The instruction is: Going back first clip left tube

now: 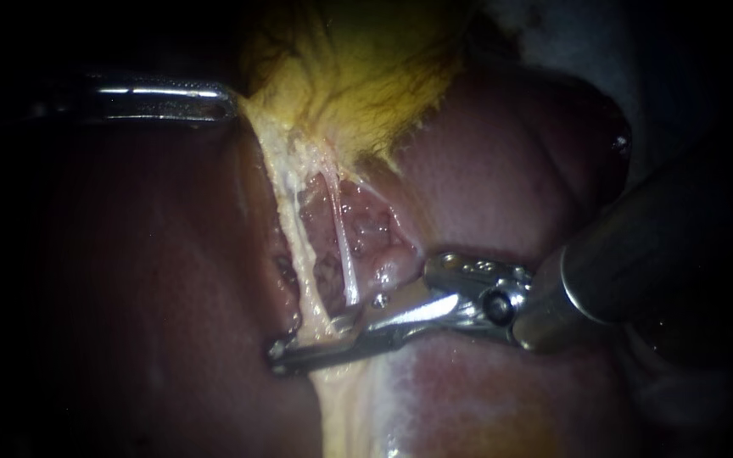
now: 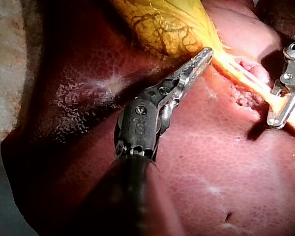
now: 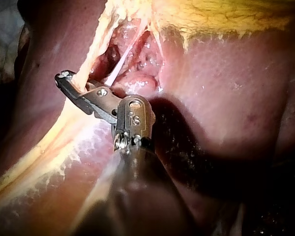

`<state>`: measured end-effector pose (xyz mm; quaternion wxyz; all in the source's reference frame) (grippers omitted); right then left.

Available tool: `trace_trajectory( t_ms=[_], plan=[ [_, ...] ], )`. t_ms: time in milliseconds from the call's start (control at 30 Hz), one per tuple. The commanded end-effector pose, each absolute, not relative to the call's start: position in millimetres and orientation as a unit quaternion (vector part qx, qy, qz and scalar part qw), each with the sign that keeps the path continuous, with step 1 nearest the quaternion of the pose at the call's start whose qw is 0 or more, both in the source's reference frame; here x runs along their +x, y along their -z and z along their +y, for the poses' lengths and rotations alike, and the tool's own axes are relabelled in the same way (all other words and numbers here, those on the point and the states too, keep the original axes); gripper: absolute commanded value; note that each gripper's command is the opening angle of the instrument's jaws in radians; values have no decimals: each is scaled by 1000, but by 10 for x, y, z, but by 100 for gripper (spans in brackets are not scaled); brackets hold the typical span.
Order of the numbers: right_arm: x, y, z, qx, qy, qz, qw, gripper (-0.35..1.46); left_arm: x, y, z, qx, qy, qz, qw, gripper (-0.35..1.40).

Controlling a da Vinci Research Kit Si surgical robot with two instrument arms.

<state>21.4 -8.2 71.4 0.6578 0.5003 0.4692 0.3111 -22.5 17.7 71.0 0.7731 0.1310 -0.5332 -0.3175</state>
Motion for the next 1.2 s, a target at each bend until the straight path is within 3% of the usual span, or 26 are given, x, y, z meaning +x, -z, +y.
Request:
trace_trajectory(
  t_ms=[33, 67, 133, 200, 267, 433, 600, 867, 1033, 1200],
  plan=[
    [215, -715, -81, 500, -311, 469, 658, -35, -225, -710, 176, 131, 317, -534, 773, -35],
    [216, -715, -81, 494, -308, 474, 661, -23, -225, -710, 176, 131, 317, -534, 773, -35],
    [218, -718, -79, 461, -279, 501, 677, 23, -225, -710, 176, 130, 318, -533, 773, -35],
    [221, -723, -74, 438, -260, 519, 686, 46, -225, -710, 176, 130, 318, -533, 773, -35],
    [221, -726, -72, 411, -253, 532, 696, 53, -225, -710, 176, 130, 318, -533, 773, -35],
    [206, -723, -69, 297, -211, 560, 745, 58, -222, -710, 176, 130, 318, -533, 773, -35],
    [180, -705, -55, 222, -151, 540, 798, 60, -222, -711, 177, 130, 318, -533, 773, -35],
    [113, -651, -20, 164, -122, 539, 817, 60, -221, -711, 177, 130, 318, -533, 773, -35],
    [81, -625, -9, 144, -133, 533, 823, 60, -221, -712, 178, 130, 318, -533, 773, -35],
    [70, -620, -8, 138, -143, 528, 826, 60, -221, -713, 178, 129, 318, -533, 773, -35]
  ],
)
